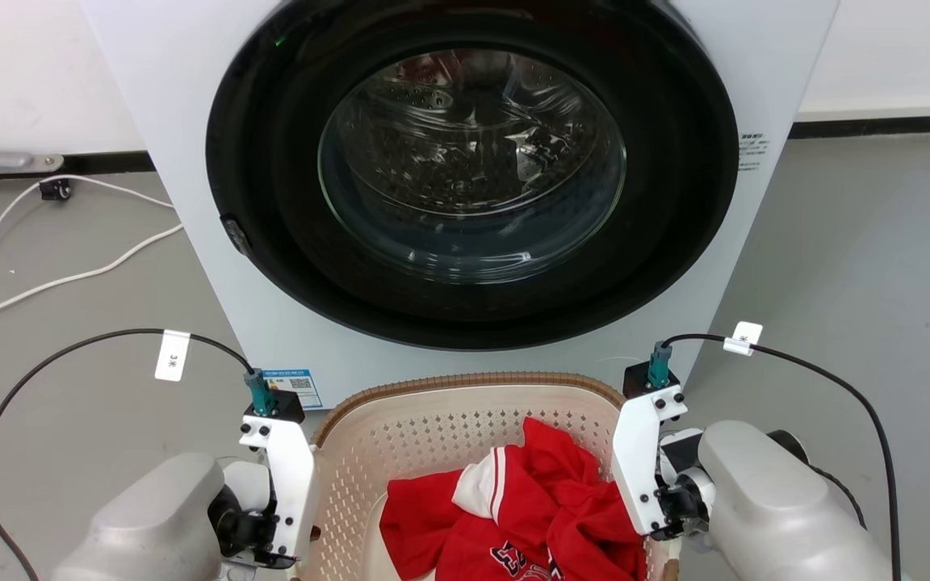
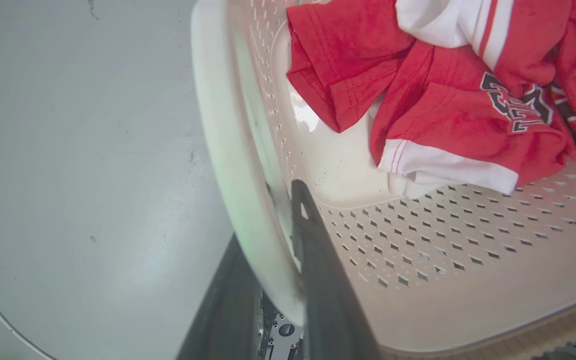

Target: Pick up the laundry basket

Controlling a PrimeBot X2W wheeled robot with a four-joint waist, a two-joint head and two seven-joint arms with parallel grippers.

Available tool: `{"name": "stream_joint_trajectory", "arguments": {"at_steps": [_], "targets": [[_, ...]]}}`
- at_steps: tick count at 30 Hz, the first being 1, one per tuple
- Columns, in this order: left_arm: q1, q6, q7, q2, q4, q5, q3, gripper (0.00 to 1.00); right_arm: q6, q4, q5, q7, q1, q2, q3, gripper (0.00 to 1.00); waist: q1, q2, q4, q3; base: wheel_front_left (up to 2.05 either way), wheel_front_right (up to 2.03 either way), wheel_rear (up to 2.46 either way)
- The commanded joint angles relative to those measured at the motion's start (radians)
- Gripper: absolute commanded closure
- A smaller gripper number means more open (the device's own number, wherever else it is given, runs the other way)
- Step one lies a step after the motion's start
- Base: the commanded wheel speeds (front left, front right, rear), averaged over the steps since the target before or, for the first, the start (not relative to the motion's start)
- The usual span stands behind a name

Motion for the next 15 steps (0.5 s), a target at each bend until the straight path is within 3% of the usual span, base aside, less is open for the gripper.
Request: {"name": "stream_joint_trajectory", "arguments": {"at_steps": [1, 15], "targets": [[0.015, 0.001, 0.001, 0.024, 0.020, 0.006, -0.007, 1.00, 0.004, 0.006, -0.003, -0.005, -0.008, -0.018, 0.007, 1.00, 0.0002, -0.0001, 0.003, -0.006, 0.00, 0.00, 0.00], [-0.013, 0.002, -0.053, 0.001, 0.043, 0.004, -0.009, 1.00, 0.004, 0.014, 0.025, -0.035, -0.023, -0.017, 0.029, 1.00, 0.0002, -0.0001, 0.023, -0.019, 0.00, 0.00, 0.00]]}}
